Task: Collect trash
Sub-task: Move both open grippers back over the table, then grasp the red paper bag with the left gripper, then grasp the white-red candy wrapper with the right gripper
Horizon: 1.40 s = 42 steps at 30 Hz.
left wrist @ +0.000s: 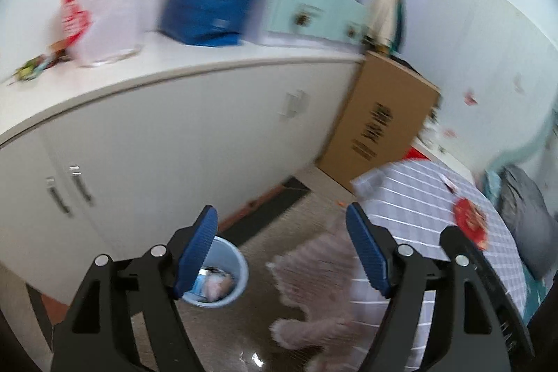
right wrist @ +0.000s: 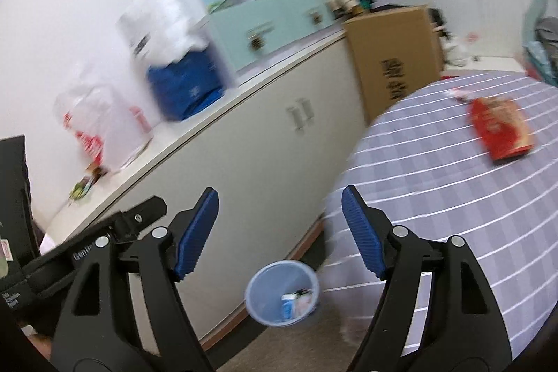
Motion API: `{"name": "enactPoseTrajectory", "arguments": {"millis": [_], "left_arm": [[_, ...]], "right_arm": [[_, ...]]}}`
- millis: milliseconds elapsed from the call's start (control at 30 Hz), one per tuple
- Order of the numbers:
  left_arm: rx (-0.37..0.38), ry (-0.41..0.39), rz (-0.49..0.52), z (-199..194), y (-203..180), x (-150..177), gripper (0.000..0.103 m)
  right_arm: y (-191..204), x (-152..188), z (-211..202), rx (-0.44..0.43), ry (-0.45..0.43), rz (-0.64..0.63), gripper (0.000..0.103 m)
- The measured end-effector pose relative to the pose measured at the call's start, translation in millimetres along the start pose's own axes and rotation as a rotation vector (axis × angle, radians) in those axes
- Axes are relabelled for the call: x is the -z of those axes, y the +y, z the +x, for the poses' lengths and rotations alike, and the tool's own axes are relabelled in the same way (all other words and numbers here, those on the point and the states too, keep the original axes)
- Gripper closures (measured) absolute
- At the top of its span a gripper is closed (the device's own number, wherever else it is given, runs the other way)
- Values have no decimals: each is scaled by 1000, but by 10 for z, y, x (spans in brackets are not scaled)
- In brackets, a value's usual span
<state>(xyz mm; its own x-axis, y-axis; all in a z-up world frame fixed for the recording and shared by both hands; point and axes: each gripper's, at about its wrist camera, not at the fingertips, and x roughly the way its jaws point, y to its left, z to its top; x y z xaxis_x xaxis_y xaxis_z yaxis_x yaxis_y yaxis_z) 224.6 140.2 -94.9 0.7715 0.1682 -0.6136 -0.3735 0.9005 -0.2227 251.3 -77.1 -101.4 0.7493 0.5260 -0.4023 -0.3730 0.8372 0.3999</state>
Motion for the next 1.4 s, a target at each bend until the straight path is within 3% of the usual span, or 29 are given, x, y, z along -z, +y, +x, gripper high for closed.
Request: {"name": "enactPoseTrajectory", "arguments": {"millis": [367,600,700,833,1033,1067,1200,1400], "left_arm": [[248,151,284,540,-2035,422,27],[289,195,429,963,-2978,686,27],[277,219,435,1151,-3123,697,27],[313,257,399,1311,-3215,690,29],[351,331,364,1605,-3243,648,60],[372,337,365,1622,-3247,640,77],[393,307,406,1511,-3201,630,85],[430,219,326,1261,-2803,416,87]], "right_arm": [[-1867,-397,-678,264,-74,189,28],[-2655,-442,-770,351,-41,255,28],[-2807,-455,-747,353,-30,266,28],[-2954,-491,-660,350,-11,266,28],[-2976,-571,-461,330,22,251,28],[-2968,-589,-415,326,29,252,28],[-2964,-651,-291,302,55,246,28],[-2899,-798,-70,251,90,224,28]]}}
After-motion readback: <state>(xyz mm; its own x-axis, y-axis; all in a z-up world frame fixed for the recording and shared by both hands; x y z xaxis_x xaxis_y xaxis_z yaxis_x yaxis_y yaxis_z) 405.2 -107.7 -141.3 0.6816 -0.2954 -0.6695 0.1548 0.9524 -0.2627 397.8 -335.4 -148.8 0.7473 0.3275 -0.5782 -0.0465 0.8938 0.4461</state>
